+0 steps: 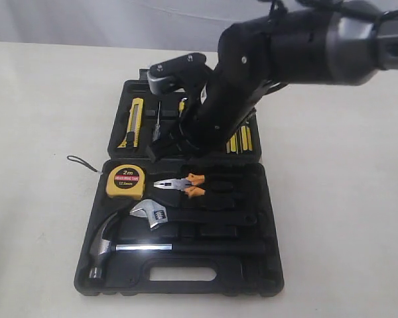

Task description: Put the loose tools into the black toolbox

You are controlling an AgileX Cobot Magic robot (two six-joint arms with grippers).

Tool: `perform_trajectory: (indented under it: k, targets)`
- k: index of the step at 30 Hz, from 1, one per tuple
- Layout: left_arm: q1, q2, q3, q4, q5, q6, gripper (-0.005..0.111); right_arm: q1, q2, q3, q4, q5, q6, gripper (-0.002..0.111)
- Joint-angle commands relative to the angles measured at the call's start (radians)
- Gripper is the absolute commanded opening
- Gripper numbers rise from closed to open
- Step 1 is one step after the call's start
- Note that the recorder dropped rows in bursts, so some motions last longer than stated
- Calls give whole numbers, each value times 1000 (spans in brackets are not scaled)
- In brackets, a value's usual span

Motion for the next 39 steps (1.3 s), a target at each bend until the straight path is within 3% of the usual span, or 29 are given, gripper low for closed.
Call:
perform_trajectory:
  k: [1,8,12,21,22,39]
  targets:
    - [-6,4,-5,-3,1,-1,0,46,-131,0,-37,109,-67,-1]
    - [-6,4,-5,-3,1,-1,0,295,-277,0,-417,314,65,-1]
    - [-6,4,-5,-3,1,-1,0,467,-316,22,-512,389,161,-1]
    - [-6,4,-5,-3,1,-1,0,812,-329,292,-770,291,631,-1]
    - [-6,4,-5,4,1,-1,0,699,65,430,-1178,-11,975,0]
    - [-6,4,-5,4,1,-1,0,699,-190,426,-1108,43,721,0]
